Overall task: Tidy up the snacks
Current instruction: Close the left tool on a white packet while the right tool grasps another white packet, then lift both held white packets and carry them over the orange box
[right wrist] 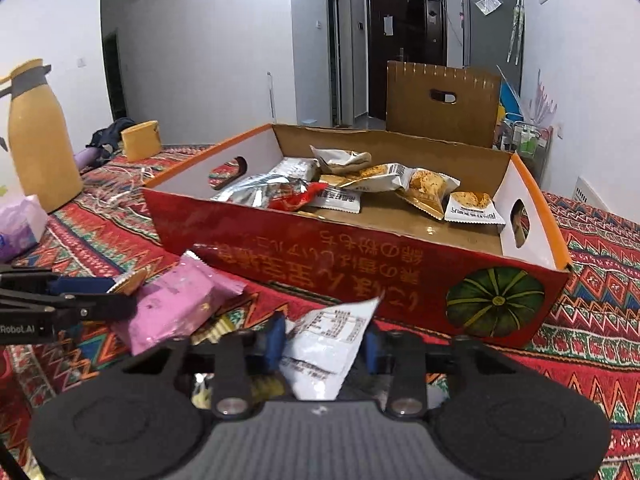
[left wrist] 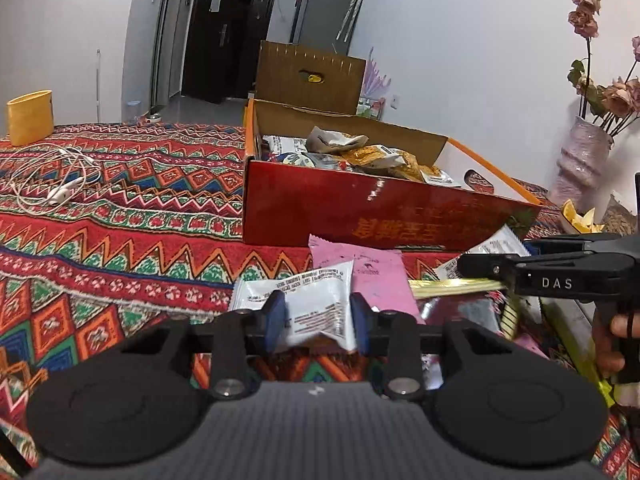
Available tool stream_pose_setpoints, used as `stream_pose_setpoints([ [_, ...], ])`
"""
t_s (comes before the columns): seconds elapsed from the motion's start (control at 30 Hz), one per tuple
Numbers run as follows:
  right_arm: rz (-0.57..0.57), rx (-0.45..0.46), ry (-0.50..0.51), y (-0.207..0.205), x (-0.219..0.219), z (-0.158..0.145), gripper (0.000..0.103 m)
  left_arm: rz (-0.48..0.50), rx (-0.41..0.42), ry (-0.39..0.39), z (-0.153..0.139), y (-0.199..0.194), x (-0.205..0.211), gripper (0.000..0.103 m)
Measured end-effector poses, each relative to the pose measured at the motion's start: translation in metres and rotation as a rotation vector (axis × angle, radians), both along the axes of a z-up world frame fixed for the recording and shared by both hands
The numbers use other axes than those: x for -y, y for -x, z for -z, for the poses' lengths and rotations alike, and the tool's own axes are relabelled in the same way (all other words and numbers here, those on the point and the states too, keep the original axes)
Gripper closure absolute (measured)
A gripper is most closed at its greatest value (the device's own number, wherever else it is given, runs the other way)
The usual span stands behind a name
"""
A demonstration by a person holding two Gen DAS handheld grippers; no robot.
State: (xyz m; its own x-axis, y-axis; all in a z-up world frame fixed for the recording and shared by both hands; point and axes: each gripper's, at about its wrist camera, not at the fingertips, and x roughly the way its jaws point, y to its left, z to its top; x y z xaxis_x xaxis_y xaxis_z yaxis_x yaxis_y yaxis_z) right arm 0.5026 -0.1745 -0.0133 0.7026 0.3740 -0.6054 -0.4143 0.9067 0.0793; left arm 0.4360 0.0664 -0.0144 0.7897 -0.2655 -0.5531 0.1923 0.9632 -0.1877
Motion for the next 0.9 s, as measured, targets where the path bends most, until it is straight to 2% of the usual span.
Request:
stream_pose_setpoints([
  [0.23, 0.025, 0.018, -0.073, 0.028, 0.019, -0.014, 0.091, -0.054, 0.0, -0.021, -0.015, 0.028, 0.005, 0.083],
  [0.37, 0.059, 0.044, -0.104, 0.052, 0.031, -0.023, 0.091, -0.062, 0.009, -0.028, -0.026, 0.055, 0.008, 0.087],
  [0.67, 0.109, 0.107, -0.182, 0.147, 0.065, -0.05, 0.091, -0.119, 0.025, 0.064, -0.047, 0.133, 0.007, 0.092],
  [0.9, 0.111, 0.102, -0.101, 0.225, 0.072, -0.04, 0.091, -0.1, 0.013, 0.097, -0.054, 0.195, 0.022, 0.092],
])
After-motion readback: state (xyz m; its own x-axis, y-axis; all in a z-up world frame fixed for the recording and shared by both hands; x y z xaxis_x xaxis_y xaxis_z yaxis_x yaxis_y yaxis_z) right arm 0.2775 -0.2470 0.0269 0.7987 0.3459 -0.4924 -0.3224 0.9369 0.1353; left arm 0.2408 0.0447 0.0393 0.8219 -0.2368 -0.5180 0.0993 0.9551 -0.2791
